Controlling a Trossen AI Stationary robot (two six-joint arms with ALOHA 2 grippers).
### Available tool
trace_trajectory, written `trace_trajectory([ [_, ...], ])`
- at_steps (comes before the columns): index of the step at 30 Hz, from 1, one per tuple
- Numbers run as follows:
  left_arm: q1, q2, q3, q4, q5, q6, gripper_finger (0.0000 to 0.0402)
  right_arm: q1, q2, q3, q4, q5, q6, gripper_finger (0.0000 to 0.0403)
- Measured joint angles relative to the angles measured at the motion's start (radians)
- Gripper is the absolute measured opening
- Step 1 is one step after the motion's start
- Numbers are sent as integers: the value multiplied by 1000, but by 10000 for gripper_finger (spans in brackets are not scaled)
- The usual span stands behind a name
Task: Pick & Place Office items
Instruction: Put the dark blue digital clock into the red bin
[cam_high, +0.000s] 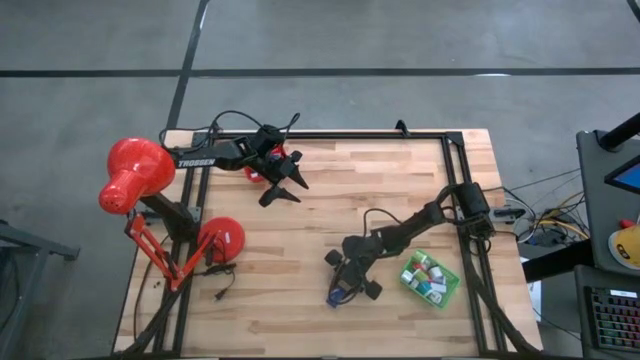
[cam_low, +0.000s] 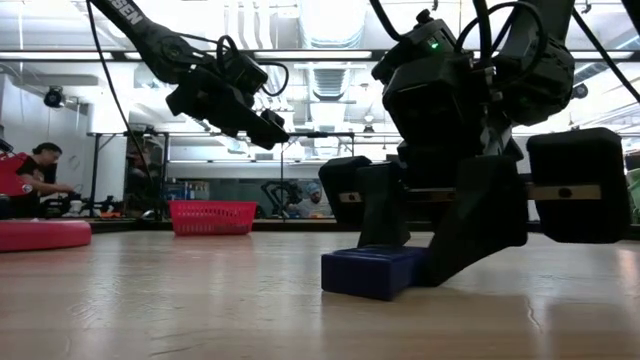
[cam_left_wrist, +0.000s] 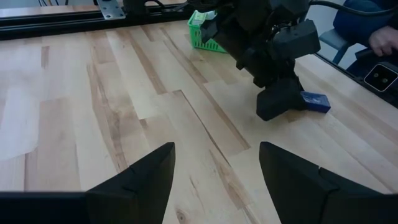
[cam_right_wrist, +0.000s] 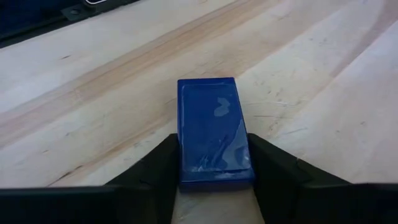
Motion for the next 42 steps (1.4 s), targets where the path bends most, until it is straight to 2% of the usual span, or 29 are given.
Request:
trace_trajectory([
  [9,0,0,0,0,0,0,236,0,-9,-2,-3,21,7,151],
  [15,0,0,0,0,0,0,236,-14,-49,-4,-10,212,83,160],
  [19,0,0,0,0,0,0,236,-55,-74,-5,-8,241,104,158],
  [32,0,0,0,0,0,0,236,-318,-135,-5,48,248,222,157],
  [38,0,0,0,0,0,0,236,-457,-138,-4,162,254,275,165],
  [42,0,0,0,0,0,0,236,-558,-138,54,102,233,317,163],
])
